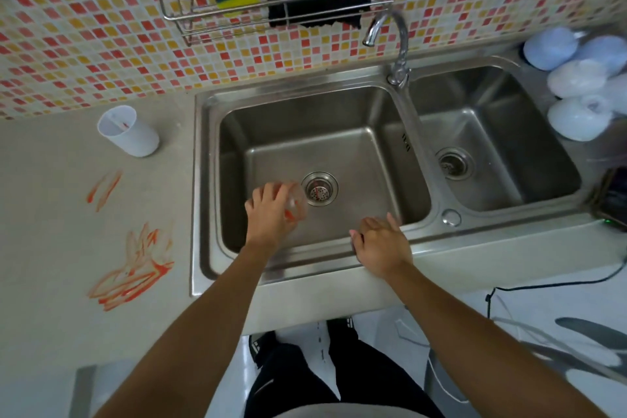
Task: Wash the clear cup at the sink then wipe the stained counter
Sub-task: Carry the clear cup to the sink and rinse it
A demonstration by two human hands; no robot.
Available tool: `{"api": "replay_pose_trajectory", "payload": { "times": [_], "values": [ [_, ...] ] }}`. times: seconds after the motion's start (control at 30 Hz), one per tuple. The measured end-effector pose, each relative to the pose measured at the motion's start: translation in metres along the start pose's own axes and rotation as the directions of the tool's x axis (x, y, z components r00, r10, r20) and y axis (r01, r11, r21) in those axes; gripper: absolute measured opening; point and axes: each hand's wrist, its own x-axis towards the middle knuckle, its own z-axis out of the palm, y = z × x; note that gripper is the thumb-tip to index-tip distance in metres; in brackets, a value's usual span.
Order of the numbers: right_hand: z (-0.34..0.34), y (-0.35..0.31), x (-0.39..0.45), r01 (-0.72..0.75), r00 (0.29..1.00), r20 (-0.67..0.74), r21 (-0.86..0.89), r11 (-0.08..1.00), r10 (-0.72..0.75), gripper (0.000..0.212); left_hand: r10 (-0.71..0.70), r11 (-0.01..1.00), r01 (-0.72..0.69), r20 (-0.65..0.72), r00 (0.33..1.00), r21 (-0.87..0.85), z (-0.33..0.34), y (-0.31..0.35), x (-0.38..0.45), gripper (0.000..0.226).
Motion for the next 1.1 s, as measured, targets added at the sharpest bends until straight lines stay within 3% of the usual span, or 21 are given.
{"api": "replay_pose_trajectory", "payload": {
  "times": [0.2,0.53,0.73,0.9,1.0,1.1],
  "values": [
    [0.0,0.001,0.0,0.002,0.999,0.051,-0.006,1.0,-0.001,0.072,0.081,0.955,-0.088,0.034,0.996,0.282,0.013,-0.001,0.002,0.076],
    [-0.005,-0.001,0.002,-0.005,0.992,0.124,-0.033,0.999,0.009,0.07,0.257,0.813,-0.252,0.066,0.964,0.525,0.012,-0.002,0.01,0.073],
    [-0.011,0.003,0.016,0.027,0.982,0.188,0.017,0.999,-0.03,0.068,0.26,0.747,-0.27,0.106,0.96,0.608,0.007,0.001,0.026,0.084],
    [-0.035,0.019,0.062,-0.046,0.997,0.069,0.177,0.983,0.034,0.067,0.189,0.856,-0.173,0.018,0.982,0.487,-0.003,0.006,0.05,0.08],
    [-0.064,0.039,0.102,-0.119,0.987,-0.063,0.31,0.943,0.145,0.066,0.085,0.959,-0.064,-0.063,0.994,0.275,-0.016,0.018,0.072,0.073],
    [-0.095,0.06,0.146,-0.202,0.935,-0.155,0.505,0.839,0.319,0.065,0.032,0.999,-0.03,-0.06,0.998,0.04,-0.03,0.034,0.097,0.074]
  ]
}}
